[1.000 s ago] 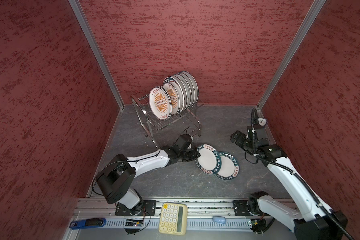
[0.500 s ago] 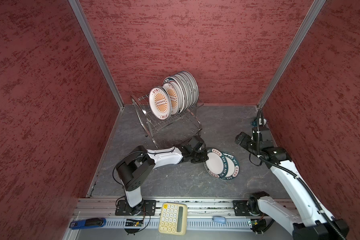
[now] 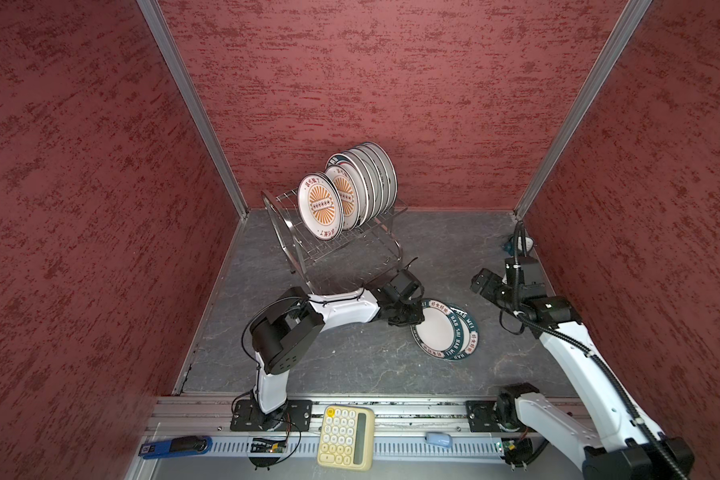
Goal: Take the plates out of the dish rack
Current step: 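Lay the plate flat on the other plate and open the left gripper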
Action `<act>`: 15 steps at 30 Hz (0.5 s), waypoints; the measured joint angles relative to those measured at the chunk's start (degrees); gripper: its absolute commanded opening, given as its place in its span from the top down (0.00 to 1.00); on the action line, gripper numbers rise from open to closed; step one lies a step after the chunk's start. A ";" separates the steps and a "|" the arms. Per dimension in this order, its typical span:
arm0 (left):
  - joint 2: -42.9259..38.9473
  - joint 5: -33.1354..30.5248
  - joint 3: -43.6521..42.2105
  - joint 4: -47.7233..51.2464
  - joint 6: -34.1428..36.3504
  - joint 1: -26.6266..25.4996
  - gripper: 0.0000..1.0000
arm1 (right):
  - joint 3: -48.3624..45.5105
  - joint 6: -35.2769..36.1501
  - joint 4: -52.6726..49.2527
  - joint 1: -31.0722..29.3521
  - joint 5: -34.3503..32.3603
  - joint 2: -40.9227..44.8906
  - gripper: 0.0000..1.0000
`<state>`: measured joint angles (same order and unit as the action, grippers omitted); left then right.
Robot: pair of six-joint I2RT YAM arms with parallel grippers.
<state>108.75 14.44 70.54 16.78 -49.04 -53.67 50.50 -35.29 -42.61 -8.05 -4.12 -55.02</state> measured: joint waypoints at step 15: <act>4.59 -1.81 6.38 5.75 -0.17 -1.55 0.57 | -0.02 1.68 0.00 1.81 0.35 2.69 0.01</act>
<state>113.34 12.62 76.93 22.52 -49.21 -55.22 50.48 -33.61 -42.61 -6.24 -3.77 -52.34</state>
